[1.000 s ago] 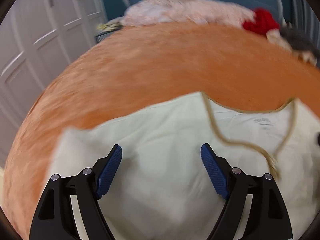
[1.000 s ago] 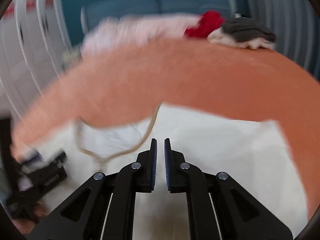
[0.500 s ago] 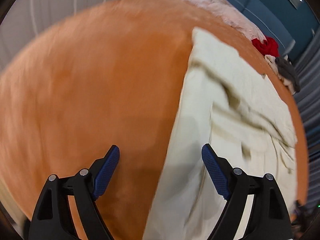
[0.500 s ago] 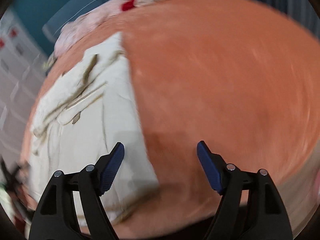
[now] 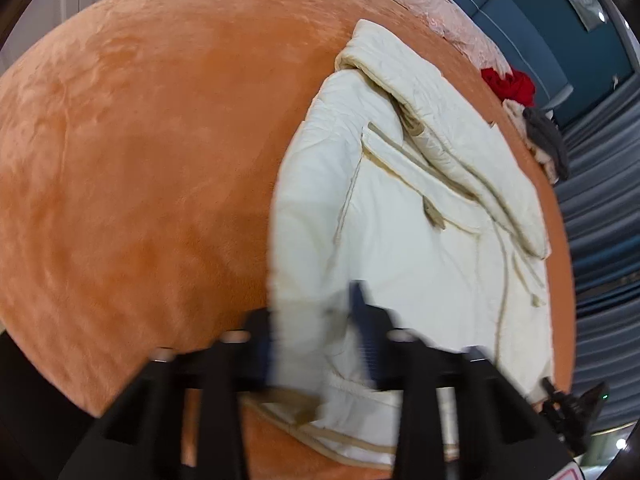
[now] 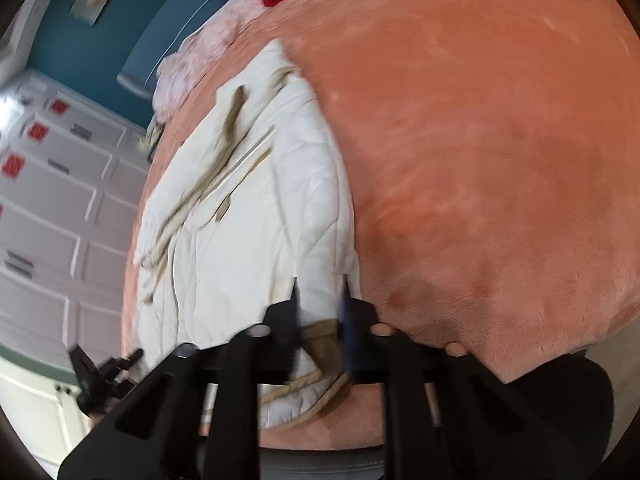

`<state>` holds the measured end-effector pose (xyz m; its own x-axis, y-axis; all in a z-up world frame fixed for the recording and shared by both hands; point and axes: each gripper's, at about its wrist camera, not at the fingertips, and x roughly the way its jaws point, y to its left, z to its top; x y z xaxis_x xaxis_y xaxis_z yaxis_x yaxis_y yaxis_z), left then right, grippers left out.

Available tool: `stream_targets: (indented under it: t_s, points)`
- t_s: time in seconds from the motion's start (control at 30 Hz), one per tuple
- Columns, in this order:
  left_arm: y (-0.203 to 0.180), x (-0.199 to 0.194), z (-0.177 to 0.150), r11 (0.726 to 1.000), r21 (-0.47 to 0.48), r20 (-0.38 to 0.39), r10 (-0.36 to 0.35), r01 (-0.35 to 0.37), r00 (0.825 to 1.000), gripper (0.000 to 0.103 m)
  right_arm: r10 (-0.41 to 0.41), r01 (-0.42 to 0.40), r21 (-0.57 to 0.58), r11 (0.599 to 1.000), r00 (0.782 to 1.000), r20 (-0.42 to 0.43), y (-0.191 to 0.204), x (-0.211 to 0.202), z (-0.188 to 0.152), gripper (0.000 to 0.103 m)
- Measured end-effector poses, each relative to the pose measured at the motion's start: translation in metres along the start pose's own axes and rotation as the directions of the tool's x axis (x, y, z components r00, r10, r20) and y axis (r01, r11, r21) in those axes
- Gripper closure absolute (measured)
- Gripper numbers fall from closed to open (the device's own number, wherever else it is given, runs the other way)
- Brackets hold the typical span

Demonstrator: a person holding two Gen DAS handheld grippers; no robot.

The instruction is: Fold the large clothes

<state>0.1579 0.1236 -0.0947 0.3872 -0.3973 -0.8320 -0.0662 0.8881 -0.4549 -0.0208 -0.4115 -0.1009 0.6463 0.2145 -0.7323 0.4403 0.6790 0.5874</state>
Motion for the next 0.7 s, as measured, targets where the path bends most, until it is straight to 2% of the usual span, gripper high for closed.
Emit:
stream_targets:
  t_s: [0.03,0.13,0.23,0.3,0.37,0.5,0.53,0.6,0.7]
  points:
    - [0.001,-0.006,-0.001,1.0,-0.004,0.008,-0.02,0.02,1.0,0.091,0.003,-0.003,-0.018,1.0,1.0,0.013,0.004,-0.006,-0.002,0.097]
    - [-0.006,-0.038,-0.004,0.998,0.037,0.06,-0.048,0.046,0.997,0.096,0.025,-0.02,-0.09,0.996,0.998,0.053,0.019,-0.032,-0.007,0.098]
    - [-0.015,-0.073,-0.015,0.993,0.104,0.084,-0.062,0.053,0.995,0.097,0.009,-0.004,-0.22,0.976,1.0,0.025,0.041,-0.059,-0.022,0.098]
    - [-0.017,-0.104,-0.031,0.984,0.176,0.074,-0.05,0.036,0.996,0.097,-0.035,0.019,-0.338,0.941,0.999,-0.04,0.054,-0.086,-0.045,0.098]
    - [-0.009,-0.142,-0.054,0.973,0.229,0.044,-0.035,0.024,0.998,0.097,-0.071,0.022,-0.406,0.914,0.992,-0.108,0.06,-0.113,-0.068,0.098]
    - [0.014,-0.209,-0.098,0.976,0.217,-0.027,-0.02,0.025,0.999,0.097,-0.096,-0.017,-0.403,0.915,0.962,-0.257,0.057,-0.167,-0.107,0.098]
    - [0.017,-0.221,-0.102,0.976,0.217,-0.022,-0.019,0.023,1.0,0.097,-0.104,-0.017,-0.416,0.909,0.958,-0.268,0.059,-0.173,-0.109,0.098]
    - [0.008,-0.246,-0.102,0.972,0.236,0.028,-0.021,0.014,0.999,0.097,-0.084,-0.033,-0.423,0.905,0.964,-0.253,0.069,-0.181,-0.101,0.098]
    - [-0.015,-0.25,-0.082,0.964,0.261,0.113,-0.072,0.041,0.991,0.097,0.047,-0.101,-0.387,0.916,0.988,-0.146,0.093,-0.182,-0.059,0.098]
